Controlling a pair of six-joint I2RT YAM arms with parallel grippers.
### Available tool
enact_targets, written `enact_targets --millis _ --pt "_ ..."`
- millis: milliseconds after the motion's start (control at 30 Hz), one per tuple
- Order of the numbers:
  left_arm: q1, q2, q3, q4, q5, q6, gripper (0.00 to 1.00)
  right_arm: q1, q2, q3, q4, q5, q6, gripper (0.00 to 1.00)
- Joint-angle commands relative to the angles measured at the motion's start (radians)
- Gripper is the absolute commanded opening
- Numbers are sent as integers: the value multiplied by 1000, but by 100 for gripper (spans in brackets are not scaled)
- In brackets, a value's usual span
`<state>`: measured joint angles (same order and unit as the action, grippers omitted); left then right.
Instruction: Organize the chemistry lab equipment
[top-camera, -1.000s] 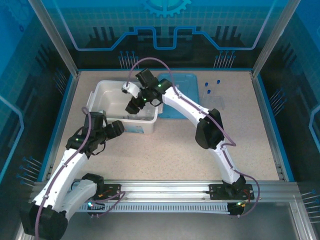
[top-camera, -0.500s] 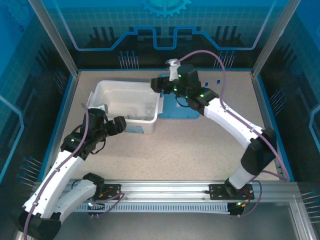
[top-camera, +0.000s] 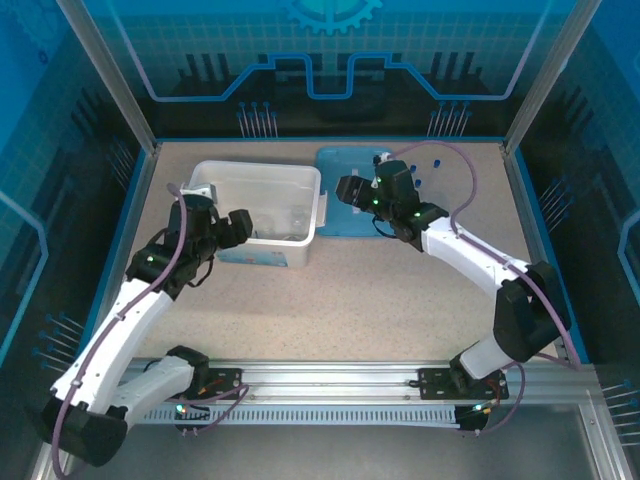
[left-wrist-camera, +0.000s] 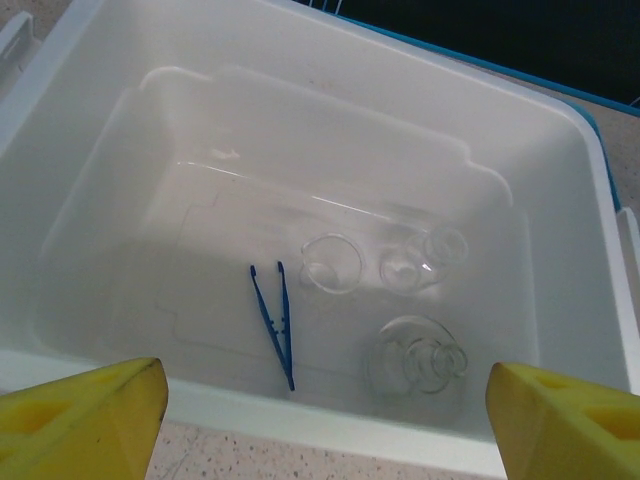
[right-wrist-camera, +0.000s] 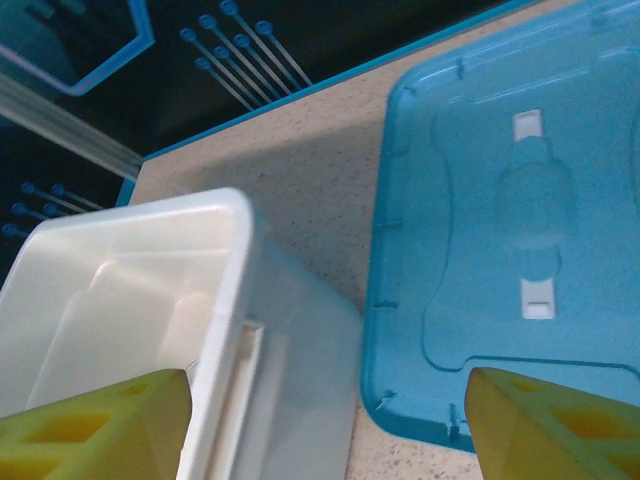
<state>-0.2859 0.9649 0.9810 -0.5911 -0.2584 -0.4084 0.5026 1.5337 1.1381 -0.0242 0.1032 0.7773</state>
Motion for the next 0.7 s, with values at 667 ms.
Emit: enact_targets --millis 667 --pt "77 143 -43 186 7 -58 84 39 207 -311 419 -73 695 71"
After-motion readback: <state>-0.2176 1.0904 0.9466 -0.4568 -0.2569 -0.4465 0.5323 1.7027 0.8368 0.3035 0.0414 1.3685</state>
